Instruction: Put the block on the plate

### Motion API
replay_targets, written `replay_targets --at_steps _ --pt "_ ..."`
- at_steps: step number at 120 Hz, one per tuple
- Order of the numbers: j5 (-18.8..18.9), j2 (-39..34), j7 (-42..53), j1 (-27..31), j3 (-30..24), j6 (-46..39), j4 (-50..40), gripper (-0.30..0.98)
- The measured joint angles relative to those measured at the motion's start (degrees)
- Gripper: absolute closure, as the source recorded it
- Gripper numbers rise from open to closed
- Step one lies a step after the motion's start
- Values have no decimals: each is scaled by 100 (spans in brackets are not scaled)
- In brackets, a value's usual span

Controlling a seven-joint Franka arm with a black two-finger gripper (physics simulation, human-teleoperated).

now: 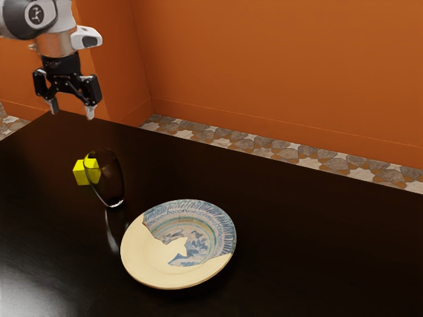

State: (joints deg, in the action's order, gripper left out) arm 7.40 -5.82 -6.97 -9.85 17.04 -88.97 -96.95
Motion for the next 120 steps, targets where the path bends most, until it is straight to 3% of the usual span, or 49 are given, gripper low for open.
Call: replay_targets --at_steps 32,54,85,120 --pt "31 454 -257 230 58 -408 16 0" --pt "-427 1435 -375 941 169 -783 337 0" --pt "-791 3141 -441 1799 166 -1067 1831 0" --pt "-1134 3882 -404 2066 134 -1650 1835 0"
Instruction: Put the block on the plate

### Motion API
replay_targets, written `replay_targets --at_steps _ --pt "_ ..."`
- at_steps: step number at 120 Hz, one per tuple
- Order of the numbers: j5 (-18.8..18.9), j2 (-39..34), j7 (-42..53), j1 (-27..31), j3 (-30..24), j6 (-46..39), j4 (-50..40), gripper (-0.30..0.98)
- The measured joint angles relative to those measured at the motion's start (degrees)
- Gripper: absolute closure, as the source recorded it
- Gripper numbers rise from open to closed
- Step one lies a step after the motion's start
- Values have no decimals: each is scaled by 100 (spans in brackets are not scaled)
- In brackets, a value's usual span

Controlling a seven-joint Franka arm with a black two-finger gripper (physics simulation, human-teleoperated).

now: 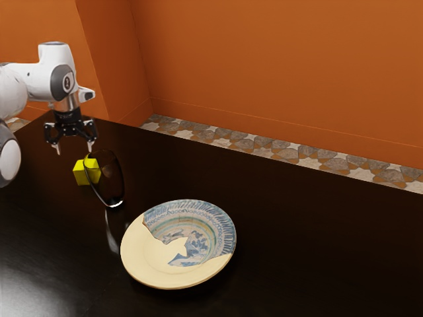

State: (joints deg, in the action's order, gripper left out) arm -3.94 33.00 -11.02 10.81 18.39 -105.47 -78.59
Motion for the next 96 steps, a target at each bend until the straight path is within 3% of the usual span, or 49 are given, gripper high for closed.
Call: replay_targets --at_steps 32,96 --pt "-217 30 58 17 -2 -335 -615 0" --pt "-404 1155 666 424 -156 -920 620 0"
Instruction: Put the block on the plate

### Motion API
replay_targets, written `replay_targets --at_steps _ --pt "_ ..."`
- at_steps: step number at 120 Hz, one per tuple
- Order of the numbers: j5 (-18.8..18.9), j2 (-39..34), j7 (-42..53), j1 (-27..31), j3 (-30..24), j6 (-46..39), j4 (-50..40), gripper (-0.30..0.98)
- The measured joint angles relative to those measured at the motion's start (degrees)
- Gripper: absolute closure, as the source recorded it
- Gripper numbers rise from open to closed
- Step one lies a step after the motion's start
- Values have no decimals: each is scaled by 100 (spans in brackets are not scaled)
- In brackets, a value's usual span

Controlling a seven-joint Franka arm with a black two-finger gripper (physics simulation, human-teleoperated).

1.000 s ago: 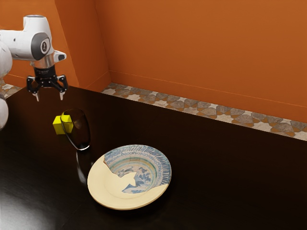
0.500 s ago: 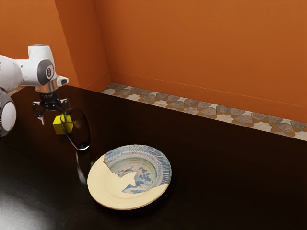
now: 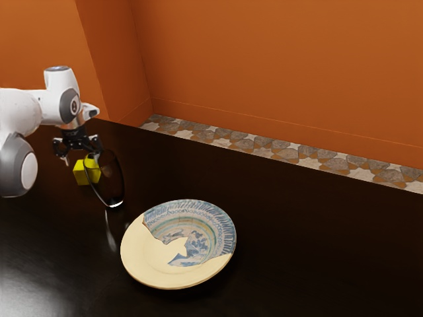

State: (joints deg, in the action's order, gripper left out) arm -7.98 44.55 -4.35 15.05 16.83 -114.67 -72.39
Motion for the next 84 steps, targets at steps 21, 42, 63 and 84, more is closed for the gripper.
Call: replay_targets --at_steps 21,42,63,84 --pt "-30 233 271 78 -37 -222 250 0" --pt "-51 391 509 128 -117 -356 298 0" --pt "-71 450 709 181 -161 -465 273 0" --pt "-209 443 856 203 -163 -517 114 0"
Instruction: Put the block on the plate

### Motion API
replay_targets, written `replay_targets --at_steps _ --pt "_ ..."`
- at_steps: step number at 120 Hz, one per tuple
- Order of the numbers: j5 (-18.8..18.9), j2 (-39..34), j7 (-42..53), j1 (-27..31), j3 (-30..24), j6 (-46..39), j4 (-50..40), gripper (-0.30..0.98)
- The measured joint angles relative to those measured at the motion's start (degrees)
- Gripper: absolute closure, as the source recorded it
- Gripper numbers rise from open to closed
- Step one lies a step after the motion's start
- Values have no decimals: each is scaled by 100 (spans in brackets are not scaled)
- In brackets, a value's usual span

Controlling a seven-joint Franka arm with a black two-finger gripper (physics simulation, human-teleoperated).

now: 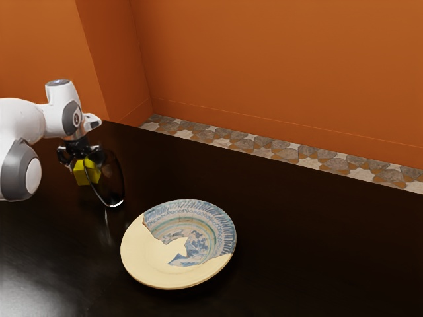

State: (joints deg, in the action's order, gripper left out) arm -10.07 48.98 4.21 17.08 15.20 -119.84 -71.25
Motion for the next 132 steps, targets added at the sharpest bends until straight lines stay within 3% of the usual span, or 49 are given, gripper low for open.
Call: replay_targets --at_steps 24,49,72,106,132 --pt "-126 -19 120 0 0 -23 -99 1" --pt "-155 -39 215 2 0 -29 -102 22" --pt "-130 -142 255 2 1 -35 -103 28" --pt "4 -1159 247 -303 42 53 -138 29" --pt "381 -2452 -52 -1120 -101 84 -1007 27"
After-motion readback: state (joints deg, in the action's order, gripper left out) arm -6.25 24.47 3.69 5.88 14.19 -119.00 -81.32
